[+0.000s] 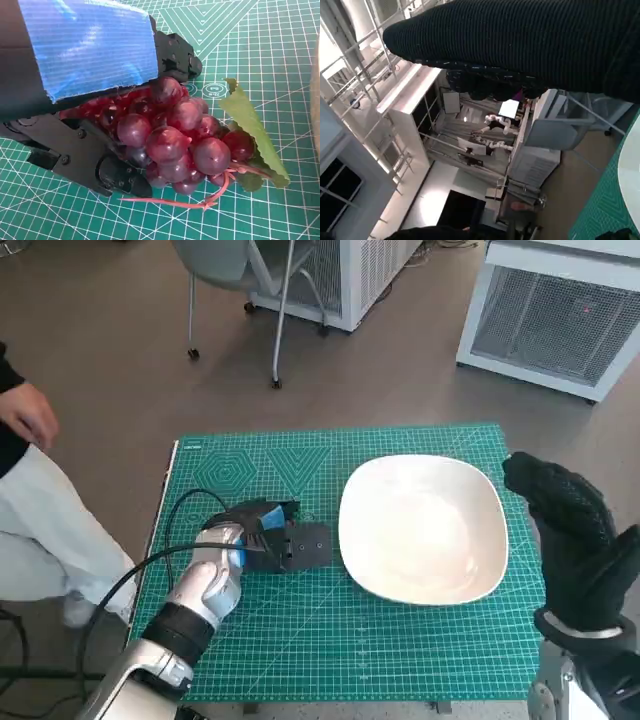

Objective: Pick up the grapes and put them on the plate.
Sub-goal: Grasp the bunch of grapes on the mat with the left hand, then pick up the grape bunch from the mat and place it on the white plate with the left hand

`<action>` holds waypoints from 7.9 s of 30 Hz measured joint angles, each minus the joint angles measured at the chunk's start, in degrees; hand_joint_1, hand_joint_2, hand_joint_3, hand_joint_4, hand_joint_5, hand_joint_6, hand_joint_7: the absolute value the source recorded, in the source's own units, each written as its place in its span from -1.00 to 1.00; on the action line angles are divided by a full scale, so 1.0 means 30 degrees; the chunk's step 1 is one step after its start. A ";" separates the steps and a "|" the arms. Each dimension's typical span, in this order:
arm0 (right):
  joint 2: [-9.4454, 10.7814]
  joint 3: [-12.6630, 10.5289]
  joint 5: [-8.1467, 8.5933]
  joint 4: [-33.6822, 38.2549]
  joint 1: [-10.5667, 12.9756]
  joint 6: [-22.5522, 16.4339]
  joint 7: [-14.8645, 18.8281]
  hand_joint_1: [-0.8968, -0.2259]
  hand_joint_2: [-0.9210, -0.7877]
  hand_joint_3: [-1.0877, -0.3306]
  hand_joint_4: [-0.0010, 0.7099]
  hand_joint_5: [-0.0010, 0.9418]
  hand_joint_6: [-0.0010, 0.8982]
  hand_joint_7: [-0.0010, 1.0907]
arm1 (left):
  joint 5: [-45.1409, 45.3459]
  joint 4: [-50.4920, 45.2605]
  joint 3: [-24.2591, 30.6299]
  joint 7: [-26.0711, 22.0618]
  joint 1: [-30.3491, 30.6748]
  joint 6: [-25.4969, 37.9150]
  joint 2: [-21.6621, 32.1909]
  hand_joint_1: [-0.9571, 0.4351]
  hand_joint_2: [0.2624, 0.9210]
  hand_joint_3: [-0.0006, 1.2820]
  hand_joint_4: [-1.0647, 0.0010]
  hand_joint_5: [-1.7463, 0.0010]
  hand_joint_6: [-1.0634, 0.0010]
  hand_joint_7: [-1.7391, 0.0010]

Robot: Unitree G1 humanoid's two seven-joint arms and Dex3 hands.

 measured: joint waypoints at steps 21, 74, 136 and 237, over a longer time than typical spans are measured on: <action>0.0018 0.0003 -0.0052 0.0037 -0.0001 -0.0055 -0.0042 0.11 -1.00 0.42 0.30 -1.00 -0.72 -0.02 | -0.0115 0.1547 -0.0340 0.0857 -0.0679 -0.0868 -0.0191 0.23 0.66 -0.96 0.27 0.83 0.18 0.94; 0.0011 -0.0039 -0.0016 0.0345 -0.0239 -0.0220 -0.0173 0.11 -1.00 0.41 0.29 -1.00 -0.73 -0.01 | 0.0238 0.2299 -0.1062 0.5308 -0.0507 -0.3902 0.0335 0.38 0.95 -0.66 0.13 -0.82 -0.18 -0.14; 0.0021 0.0035 -0.0024 0.0806 -0.0441 -0.0755 -0.0089 0.12 -1.00 0.42 0.30 -1.00 -0.72 -0.02 | 0.1037 -1.5736 0.3200 0.2065 0.4196 -0.1391 0.4027 0.84 0.43 -0.03 0.14 -0.79 -0.06 0.50; 0.0402 -0.0103 0.0026 -0.0720 0.1111 -0.0408 -0.0661 0.16 -1.00 0.39 0.26 -1.00 -0.79 0.11 | -0.1147 -0.3531 -0.0438 -0.0627 -0.5875 -0.4309 -0.5042 -0.35 0.93 -0.95 0.85 0.98 0.65 1.00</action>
